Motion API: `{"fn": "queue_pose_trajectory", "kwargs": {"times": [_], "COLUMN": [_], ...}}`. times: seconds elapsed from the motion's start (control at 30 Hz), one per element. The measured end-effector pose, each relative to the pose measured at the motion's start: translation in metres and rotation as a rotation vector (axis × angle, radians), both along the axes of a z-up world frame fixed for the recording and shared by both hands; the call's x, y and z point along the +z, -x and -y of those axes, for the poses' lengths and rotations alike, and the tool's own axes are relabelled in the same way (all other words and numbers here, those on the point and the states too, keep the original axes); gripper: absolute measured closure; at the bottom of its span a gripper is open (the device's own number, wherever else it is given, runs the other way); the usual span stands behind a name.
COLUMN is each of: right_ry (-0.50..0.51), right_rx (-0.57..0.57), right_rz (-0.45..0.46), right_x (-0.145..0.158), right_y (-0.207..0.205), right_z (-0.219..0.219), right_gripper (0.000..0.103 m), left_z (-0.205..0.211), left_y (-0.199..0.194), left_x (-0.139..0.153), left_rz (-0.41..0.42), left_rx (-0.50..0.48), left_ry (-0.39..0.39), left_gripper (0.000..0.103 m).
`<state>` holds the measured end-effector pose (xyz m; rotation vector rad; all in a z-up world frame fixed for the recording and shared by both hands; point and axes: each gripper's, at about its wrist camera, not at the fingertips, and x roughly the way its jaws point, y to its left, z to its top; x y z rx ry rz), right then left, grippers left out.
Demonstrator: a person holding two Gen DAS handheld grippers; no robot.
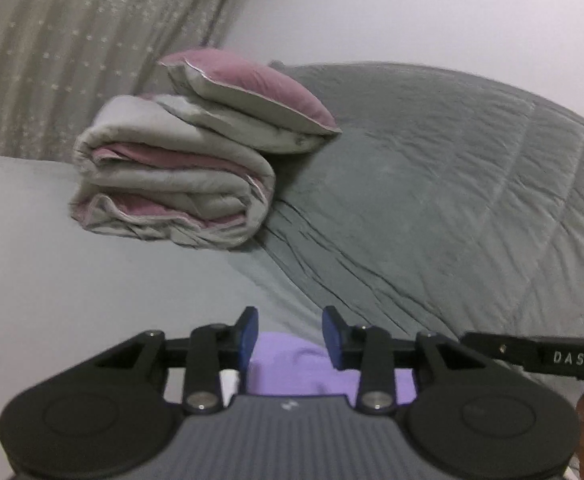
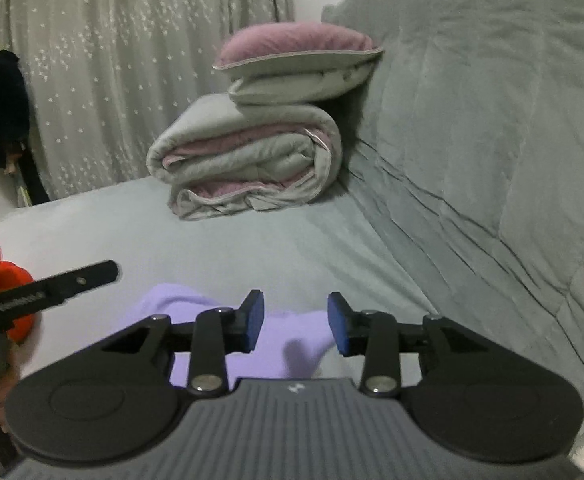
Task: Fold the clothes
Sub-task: 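Lower the garment onto the stack and open both grippers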
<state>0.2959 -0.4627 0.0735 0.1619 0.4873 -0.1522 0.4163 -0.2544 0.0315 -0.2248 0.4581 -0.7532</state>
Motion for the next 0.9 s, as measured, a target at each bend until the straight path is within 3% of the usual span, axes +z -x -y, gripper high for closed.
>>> {"fn": "queue_pose_trajectory", "kwargs": {"times": [0.1,0.23,0.47,0.9], "right_ry": [-0.005,-0.040,-0.074,-0.145], "right_rx": [0.009,-0.001,0.001,-0.056], "right_rz": [-0.007,-0.134,-0.133,-0.240], "right_x": [-0.001,-0.015,0.002,0.023], "right_y": [0.002,-0.005,0.015,0.071], "right_z": [-0.008,-0.011,-0.019,-0.055], "right_gripper": [0.064,0.064,0.064,0.048], "left_z": [0.015,0.023,0.012,-0.015], "left_y": [-0.001,0.004,0.032,0.104], "left_x": [-0.013,-0.021,0.003,0.044], "left_rz": [-0.080,-0.102,-0.122,-0.223], "left_rx": [-0.020,0.025,0.092,0.203], "left_ry": [-0.069,-0.158,-0.211,-0.392], "left_gripper": [0.068,0.067,0.050,0.026]}}
